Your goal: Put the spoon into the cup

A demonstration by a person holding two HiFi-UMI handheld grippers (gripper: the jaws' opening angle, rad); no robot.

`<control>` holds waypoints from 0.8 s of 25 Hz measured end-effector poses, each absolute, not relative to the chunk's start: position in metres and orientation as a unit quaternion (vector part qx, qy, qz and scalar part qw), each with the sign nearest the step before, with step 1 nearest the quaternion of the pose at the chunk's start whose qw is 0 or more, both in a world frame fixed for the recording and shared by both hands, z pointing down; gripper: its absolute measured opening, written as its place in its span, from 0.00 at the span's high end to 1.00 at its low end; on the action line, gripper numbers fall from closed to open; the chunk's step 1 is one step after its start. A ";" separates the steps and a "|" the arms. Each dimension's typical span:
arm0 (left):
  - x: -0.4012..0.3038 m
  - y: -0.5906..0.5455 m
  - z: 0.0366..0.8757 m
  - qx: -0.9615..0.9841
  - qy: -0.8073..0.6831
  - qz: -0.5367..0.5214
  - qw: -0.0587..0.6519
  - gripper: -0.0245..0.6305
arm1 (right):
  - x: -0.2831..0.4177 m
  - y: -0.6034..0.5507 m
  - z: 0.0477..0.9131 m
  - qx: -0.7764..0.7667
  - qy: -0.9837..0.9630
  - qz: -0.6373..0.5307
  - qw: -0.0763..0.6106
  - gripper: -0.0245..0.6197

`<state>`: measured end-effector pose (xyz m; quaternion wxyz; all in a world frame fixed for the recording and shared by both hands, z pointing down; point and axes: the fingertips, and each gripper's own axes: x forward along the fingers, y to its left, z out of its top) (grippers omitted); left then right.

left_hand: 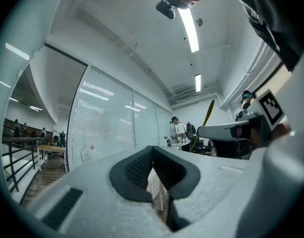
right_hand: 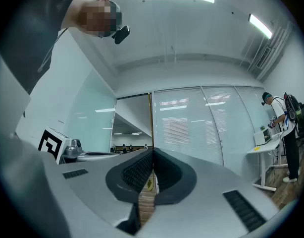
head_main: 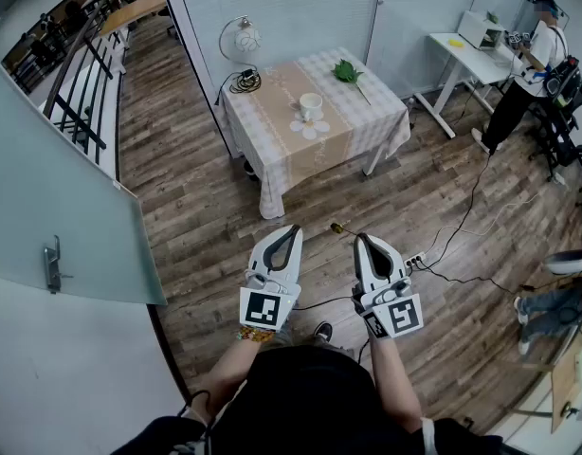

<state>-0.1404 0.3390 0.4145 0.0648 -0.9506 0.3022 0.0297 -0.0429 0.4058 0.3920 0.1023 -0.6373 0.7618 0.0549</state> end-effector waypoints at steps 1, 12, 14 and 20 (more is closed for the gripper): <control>-0.142 0.334 0.416 -0.951 0.300 0.029 0.064 0.94 | -0.045 0.400 0.393 -0.636 0.763 0.052 0.105 0.95; -0.155 0.271 0.419 -0.958 0.279 0.053 0.033 0.94 | -0.072 0.332 0.400 -0.628 0.773 0.029 0.091 0.95; -0.162 0.259 0.424 -0.960 0.274 0.048 0.024 0.94 | -0.081 0.322 0.401 -0.633 0.769 0.029 0.088 0.95; -0.147 0.235 0.431 -0.968 0.249 0.038 0.014 0.94 | -0.071 0.299 0.391 -0.653 0.751 0.037 0.086 0.95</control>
